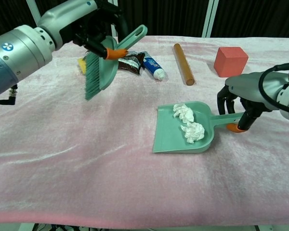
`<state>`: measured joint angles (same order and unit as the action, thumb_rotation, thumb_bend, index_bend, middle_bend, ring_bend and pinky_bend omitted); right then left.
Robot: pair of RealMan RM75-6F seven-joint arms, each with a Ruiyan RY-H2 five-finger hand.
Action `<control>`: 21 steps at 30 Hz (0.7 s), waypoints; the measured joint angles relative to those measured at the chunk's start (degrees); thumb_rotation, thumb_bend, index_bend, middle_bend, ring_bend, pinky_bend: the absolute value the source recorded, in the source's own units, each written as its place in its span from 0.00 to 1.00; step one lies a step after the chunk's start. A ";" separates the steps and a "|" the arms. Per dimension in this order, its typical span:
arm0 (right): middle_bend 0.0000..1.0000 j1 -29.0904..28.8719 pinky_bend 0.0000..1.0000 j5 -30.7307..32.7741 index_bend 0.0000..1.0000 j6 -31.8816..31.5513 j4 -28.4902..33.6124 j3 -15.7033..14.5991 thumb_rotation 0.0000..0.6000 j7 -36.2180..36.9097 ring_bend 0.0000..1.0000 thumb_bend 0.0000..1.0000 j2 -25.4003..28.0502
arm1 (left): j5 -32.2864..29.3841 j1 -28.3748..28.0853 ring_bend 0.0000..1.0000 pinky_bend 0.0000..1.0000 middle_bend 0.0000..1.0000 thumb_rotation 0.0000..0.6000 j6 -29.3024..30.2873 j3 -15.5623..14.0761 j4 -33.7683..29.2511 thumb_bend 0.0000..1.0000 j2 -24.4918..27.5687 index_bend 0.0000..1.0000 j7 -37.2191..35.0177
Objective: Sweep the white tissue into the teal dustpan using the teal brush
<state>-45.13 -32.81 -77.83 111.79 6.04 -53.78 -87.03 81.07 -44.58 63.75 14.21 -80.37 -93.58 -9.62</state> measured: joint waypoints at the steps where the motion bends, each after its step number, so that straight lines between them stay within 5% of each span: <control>1: 0.68 0.09 0.80 -0.25 0.72 -0.09 -0.27 -0.10 1.00 0.15 0.73 0.48 -0.26 | -0.16 0.43 0.91 1.00 0.66 1.00 -0.35 -0.57 -0.34 0.37 0.91 0.62 0.30; 6: 0.62 0.53 0.80 -1.00 0.70 -0.48 -1.51 -0.52 1.00 0.59 0.73 0.45 -1.56 | -0.54 1.98 0.91 1.00 0.66 1.00 -0.87 -2.34 -0.99 0.37 2.86 0.62 0.40; 21: 0.32 1.69 0.80 -2.41 0.36 -3.18 -1.18 -0.77 1.00 -0.82 0.72 0.29 -2.86 | -0.56 3.09 0.91 1.00 0.66 1.00 -0.55 -3.33 -1.13 0.37 3.99 0.61 0.10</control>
<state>-43.44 -35.22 -81.01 110.60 5.26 -54.61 -89.88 80.51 -41.49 63.19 10.88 -81.50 -89.59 -9.52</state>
